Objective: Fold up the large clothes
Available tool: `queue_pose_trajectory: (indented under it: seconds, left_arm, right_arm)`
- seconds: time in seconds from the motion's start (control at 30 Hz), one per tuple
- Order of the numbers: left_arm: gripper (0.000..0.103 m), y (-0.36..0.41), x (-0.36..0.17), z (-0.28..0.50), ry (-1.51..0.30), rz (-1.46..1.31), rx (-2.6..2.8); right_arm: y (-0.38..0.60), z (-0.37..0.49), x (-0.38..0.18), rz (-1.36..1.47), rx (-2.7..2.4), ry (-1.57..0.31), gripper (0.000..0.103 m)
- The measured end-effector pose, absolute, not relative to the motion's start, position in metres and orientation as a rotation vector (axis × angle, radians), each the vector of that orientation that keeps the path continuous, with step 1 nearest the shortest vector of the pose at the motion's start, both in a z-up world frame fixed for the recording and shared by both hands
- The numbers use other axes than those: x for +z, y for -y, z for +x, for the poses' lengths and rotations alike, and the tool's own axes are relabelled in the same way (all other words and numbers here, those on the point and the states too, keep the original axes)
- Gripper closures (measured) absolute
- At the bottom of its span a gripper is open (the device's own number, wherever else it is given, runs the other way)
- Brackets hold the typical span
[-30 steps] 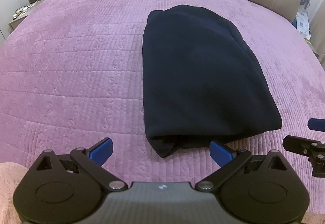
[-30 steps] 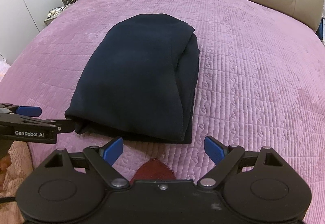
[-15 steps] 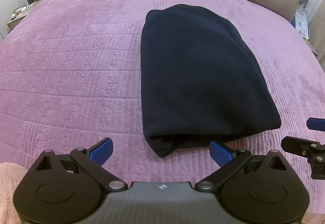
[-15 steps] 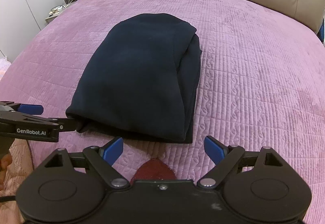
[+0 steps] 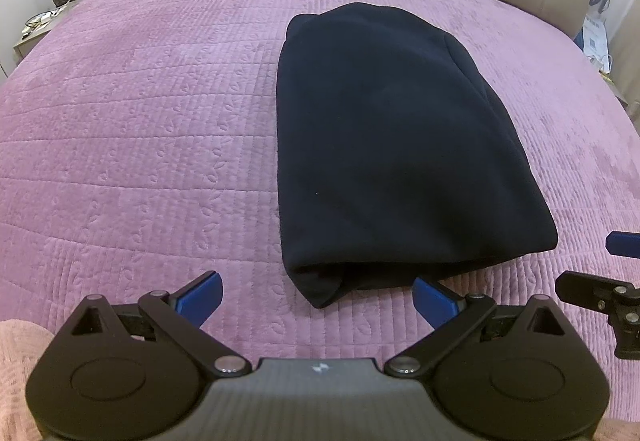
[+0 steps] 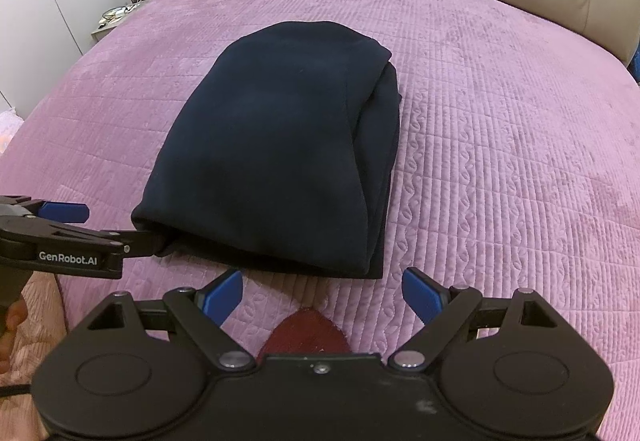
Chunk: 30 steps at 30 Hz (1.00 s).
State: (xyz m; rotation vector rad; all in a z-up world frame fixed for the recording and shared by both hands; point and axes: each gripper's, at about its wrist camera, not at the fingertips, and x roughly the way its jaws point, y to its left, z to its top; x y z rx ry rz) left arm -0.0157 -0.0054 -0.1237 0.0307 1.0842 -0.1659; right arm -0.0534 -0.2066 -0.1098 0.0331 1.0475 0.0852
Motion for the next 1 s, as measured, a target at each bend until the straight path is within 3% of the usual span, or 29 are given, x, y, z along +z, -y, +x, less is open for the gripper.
queue_pose_trajectory:
  seconds: [1.0]
  left_arm:
    - [0.0, 0.0051, -0.1236, -0.0161, -1.061, 0.045, -0.183]
  right_arm:
    - [0.2056, -0.0528, -0.1114, 0.025, 0.1, -1.054, 0.001]
